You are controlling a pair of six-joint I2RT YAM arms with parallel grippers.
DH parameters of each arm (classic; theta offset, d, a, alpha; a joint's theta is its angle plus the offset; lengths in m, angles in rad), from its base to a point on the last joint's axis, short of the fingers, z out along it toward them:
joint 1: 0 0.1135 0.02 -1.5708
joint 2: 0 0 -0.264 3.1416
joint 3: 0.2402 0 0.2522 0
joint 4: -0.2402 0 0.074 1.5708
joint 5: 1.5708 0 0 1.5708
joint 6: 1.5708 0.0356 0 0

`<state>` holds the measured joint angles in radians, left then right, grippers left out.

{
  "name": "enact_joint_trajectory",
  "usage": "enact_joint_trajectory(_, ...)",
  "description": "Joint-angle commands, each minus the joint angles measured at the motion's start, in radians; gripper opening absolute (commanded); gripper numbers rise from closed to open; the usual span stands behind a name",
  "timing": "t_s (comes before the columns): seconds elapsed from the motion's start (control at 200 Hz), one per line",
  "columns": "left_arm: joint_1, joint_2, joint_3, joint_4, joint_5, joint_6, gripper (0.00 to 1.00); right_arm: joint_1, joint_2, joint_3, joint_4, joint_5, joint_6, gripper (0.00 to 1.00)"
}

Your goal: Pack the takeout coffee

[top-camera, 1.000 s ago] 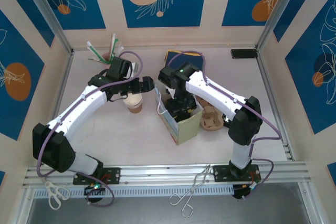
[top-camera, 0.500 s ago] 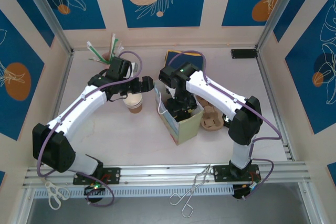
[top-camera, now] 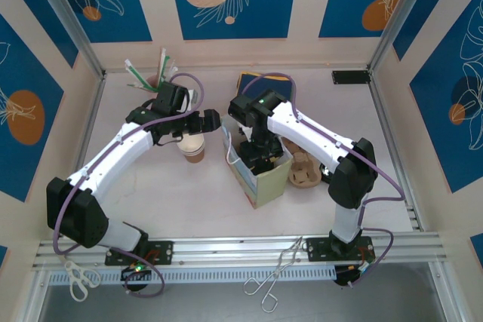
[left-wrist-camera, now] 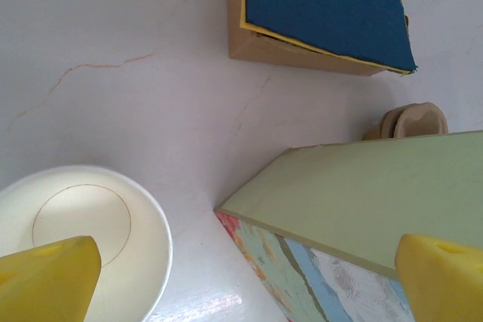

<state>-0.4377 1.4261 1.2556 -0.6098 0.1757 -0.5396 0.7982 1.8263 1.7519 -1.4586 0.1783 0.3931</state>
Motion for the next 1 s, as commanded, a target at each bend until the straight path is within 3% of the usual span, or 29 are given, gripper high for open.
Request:
enact_joint_trajectory(0.0, 0.016, -0.016, 0.03, -0.015, 0.001, 0.029, 1.0, -0.004, -0.031, 0.01, -0.033, -0.031, -0.005, 0.65)
enact_joint_trajectory(0.995, 0.022, -0.02, 0.022, -0.013, 0.004, 0.028, 1.0, -0.01, -0.038, -0.004, -0.051, -0.033, 0.004, 0.64)
